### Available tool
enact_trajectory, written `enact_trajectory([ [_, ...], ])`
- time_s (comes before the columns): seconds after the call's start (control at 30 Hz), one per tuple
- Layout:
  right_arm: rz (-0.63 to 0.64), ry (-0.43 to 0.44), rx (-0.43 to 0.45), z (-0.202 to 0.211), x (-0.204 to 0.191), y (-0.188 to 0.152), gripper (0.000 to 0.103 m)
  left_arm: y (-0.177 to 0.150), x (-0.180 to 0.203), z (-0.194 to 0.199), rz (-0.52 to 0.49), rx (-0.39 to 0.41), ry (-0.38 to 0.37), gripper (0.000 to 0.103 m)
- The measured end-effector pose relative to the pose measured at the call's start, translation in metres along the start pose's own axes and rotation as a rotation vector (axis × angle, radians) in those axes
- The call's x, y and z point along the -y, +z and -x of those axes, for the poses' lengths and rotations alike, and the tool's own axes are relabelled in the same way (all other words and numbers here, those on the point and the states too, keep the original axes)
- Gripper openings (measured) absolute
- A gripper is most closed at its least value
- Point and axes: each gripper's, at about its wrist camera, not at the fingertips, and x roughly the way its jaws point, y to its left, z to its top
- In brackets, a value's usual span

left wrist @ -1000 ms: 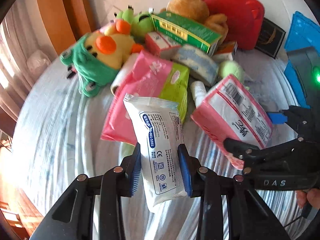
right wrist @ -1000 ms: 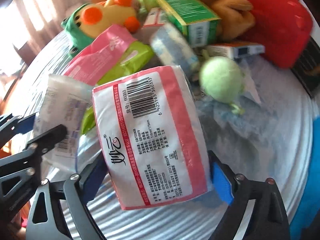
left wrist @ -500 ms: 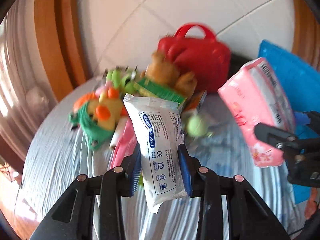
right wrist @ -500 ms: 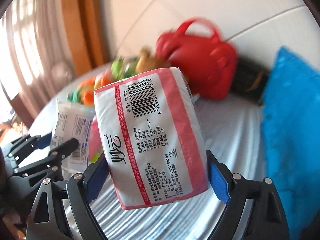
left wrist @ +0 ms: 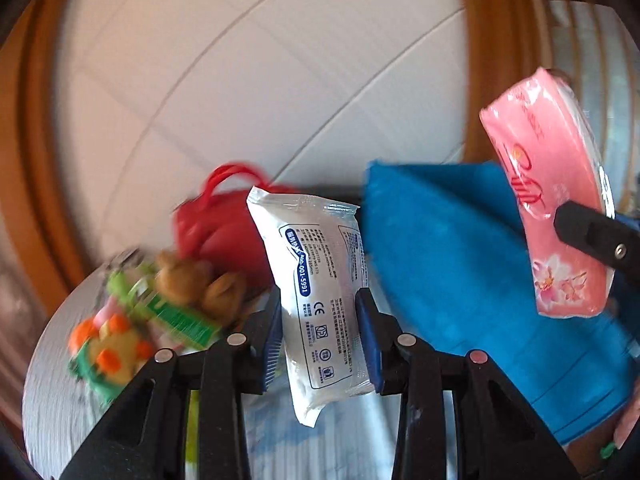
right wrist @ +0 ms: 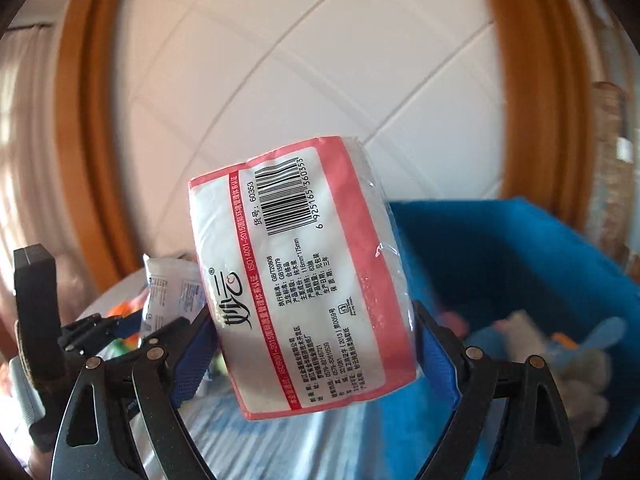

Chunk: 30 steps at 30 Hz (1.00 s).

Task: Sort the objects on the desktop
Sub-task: 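Carry the gauze pack and pink tissue pack into the blue crate and release both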

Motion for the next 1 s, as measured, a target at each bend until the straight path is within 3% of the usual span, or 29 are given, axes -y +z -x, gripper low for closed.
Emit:
enact_trajectory([
  [0.17, -0.06, -0.181, 0.042, 0.032, 0.067, 0.006, 0.09, 0.031, 0.07, -0.002, -0.063, 0.029, -0.126, 0.034],
  [0.47, -0.143, -0.376, -0.005, 0.052, 0.184, -0.01, 0.09, 0.054, 0.185, -0.019, -0.145, -0.021, -0.306, 0.034],
  [0.67, -0.165, -0.424, -0.042, 0.064, 0.244, -0.019, 0.09, 0.059, 0.237, -0.019, -0.237, -0.027, -0.324, 0.034],
  [1.0, -0.158, -0.468, -0.102, 0.036, 0.276, -0.032, 0.09, 0.059, 0.262, -0.043, -0.288, -0.076, -0.306, 0.034],
])
